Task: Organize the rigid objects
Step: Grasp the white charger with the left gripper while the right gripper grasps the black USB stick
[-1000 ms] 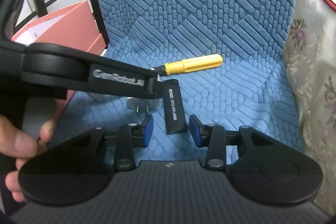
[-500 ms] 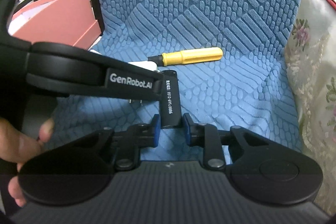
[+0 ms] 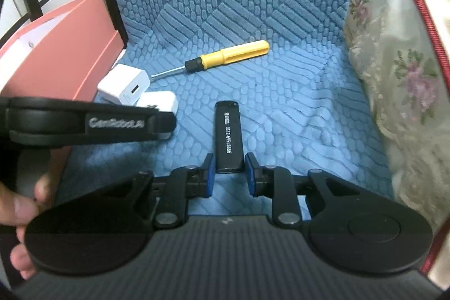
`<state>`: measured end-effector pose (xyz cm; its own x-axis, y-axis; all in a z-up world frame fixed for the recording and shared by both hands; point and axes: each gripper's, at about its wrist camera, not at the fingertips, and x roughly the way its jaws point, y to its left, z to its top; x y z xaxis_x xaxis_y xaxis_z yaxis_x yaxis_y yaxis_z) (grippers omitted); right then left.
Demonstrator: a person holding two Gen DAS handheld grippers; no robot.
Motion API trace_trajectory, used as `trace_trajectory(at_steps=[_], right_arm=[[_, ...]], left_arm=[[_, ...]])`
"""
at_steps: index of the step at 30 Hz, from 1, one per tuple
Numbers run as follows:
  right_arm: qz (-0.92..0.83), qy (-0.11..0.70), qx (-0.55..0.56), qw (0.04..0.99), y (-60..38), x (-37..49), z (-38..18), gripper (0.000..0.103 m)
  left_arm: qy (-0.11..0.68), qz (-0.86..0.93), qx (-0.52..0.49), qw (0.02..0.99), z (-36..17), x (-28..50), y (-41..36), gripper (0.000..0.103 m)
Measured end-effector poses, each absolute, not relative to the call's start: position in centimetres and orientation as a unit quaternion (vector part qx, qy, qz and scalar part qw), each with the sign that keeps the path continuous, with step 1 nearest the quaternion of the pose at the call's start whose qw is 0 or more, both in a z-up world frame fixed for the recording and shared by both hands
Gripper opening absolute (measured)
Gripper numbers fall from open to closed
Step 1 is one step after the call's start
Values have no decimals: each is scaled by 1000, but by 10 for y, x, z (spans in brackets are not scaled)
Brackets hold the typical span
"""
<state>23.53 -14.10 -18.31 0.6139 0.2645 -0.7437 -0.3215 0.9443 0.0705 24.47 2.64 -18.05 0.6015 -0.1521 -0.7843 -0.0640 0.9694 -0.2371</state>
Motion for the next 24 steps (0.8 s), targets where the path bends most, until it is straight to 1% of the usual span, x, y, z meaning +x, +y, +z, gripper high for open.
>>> trace_trajectory(at_steps=[12,20,24], right_arm=[[151,385,-53,909,-144,167,-168,26],[148,401,-22,904,-150,133,-174,26],[148,414,-17,898,-151,129,-180,26]], left_arm=[[456,-17,-122,881,-177,193,17,51],[463,-19,-142,875,-175,159,17,51],[467,-19,-145,872,-176,150,17,50]])
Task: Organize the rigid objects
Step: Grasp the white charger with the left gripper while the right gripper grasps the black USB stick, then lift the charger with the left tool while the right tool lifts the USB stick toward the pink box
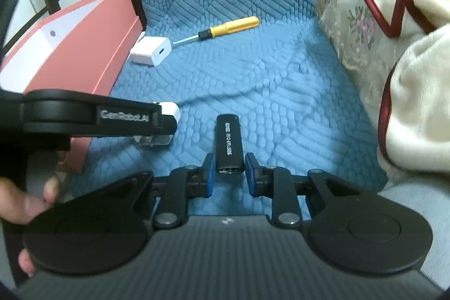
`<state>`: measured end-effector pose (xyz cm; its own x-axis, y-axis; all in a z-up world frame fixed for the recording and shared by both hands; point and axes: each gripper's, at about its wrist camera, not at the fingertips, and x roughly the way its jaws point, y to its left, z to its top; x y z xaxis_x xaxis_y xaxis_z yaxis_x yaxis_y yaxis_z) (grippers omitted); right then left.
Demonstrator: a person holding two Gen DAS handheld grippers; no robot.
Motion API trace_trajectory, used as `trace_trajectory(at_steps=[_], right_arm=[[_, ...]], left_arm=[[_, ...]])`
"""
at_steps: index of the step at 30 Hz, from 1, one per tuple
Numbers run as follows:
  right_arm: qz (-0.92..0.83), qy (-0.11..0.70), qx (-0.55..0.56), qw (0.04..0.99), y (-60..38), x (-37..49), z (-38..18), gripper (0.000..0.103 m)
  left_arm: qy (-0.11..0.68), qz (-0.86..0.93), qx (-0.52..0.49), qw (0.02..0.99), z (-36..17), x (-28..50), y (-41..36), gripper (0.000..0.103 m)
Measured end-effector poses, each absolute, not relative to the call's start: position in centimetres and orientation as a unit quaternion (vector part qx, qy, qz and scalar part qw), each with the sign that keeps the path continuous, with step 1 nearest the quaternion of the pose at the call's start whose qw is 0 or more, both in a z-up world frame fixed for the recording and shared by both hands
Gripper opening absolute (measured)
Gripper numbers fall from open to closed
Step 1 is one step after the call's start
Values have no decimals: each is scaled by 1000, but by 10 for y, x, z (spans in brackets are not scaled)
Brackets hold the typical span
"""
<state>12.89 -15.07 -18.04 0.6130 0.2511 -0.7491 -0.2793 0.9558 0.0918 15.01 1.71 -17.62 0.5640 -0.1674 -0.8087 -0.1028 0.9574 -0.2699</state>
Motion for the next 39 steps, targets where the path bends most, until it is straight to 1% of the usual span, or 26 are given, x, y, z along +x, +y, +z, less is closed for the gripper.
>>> trace_trajectory(at_steps=[8,10,12,13,20,26,31,34,35,39], right_arm=[[155,419,-26,894,-145,130,-188,29],[160,417,-16,895,-146,131,-188,31],[159,413,-7,897,-147,133,-188,36],[156,412,-3,898,-148,134,-188,36],[163,407,0,899,-144,139,-190,37],[158,402,-21,902,-136,151,-195,37],[155,410,-38,898,-131,161,-204,35],[153,409,-40,898,-132,162,-204,32],[150,409,-42,899,-132,162,-204,27],[149,411,-37,899,-133,162,-203,27]], left_arm=[[475,-19,-159,865,-179,153,22,52],[476,-18,-164,864,-180,154,23,52],[476,-17,-169,863,-181,156,24,52],[477,-16,-174,861,-182,157,25,52],[479,-15,-192,857,-185,160,30,52],[476,-18,-193,858,-185,163,31,52],[477,-20,-190,858,-186,166,31,52],[478,-18,-189,858,-187,166,31,52],[478,-18,-188,858,-187,166,30,52],[477,-17,-186,859,-187,167,29,52]])
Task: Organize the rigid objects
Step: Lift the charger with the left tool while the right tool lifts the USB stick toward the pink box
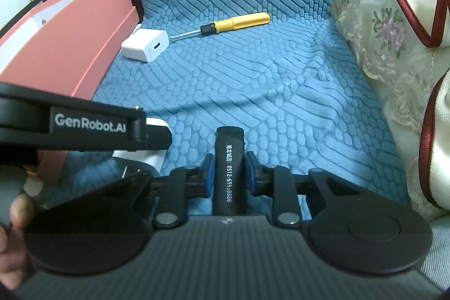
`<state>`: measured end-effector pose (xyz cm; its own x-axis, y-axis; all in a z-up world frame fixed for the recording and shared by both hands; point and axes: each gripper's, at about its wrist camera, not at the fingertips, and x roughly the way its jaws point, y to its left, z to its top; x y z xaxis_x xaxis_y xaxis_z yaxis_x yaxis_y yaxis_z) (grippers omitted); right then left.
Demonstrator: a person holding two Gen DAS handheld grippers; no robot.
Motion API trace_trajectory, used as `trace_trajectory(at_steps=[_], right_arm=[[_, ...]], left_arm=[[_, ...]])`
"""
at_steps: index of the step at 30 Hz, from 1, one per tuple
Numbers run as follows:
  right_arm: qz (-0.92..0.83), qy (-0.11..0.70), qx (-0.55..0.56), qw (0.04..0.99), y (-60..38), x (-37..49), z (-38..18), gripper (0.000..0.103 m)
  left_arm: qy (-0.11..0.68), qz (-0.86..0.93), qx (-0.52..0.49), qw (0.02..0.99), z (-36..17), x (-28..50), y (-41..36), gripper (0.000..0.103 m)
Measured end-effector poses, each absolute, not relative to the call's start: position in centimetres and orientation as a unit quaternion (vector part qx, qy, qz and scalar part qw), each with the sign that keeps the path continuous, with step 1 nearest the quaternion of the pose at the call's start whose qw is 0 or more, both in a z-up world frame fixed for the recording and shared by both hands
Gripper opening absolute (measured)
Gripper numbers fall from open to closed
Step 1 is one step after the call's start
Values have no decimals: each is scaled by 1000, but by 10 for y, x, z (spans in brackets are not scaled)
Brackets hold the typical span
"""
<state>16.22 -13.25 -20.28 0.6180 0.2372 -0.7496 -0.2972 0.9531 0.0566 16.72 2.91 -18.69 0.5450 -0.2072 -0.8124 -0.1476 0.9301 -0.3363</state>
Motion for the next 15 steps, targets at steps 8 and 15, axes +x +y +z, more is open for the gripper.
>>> trace_trajectory(at_steps=[8,15], right_arm=[[98,400,1,911,-151,168,-196,27],[94,409,26,907,-159,172,-196,27]], left_arm=[[474,-21,-143,869,-187,169,19,52],[472,-15,-107,875,-187,169,11,50]])
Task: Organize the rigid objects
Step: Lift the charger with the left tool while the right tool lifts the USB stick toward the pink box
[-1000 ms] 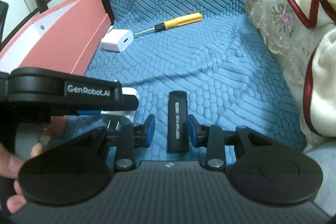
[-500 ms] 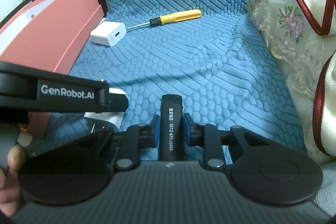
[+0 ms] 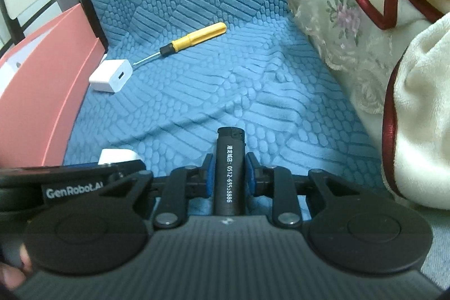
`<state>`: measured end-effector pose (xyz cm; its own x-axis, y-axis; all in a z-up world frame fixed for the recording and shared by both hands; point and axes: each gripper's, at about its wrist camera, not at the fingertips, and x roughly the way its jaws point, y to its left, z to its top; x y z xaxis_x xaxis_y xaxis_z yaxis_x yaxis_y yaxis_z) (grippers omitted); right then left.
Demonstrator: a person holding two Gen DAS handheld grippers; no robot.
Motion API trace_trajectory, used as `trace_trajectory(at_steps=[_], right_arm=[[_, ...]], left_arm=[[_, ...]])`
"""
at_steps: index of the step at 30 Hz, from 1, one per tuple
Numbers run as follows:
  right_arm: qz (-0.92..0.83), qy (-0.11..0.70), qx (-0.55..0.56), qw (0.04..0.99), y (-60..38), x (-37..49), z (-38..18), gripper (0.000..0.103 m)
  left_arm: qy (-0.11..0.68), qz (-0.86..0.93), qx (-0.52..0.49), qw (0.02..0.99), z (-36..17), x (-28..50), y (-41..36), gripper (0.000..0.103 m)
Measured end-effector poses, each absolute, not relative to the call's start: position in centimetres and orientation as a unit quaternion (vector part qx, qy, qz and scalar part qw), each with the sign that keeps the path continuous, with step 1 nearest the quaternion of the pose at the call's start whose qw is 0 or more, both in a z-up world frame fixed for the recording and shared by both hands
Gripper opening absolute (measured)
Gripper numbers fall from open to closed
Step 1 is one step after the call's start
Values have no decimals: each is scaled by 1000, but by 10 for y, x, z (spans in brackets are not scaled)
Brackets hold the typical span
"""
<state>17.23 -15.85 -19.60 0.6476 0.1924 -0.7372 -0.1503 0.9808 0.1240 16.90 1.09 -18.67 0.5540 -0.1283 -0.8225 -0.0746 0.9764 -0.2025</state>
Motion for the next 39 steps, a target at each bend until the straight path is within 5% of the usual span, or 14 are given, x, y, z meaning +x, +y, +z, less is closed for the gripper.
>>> trace_trajectory(at_steps=[39], right_arm=[[161,319,18,934,-181,117,-102,27]], left_arm=[[384,-13,-156,910,-85,122,21,48]])
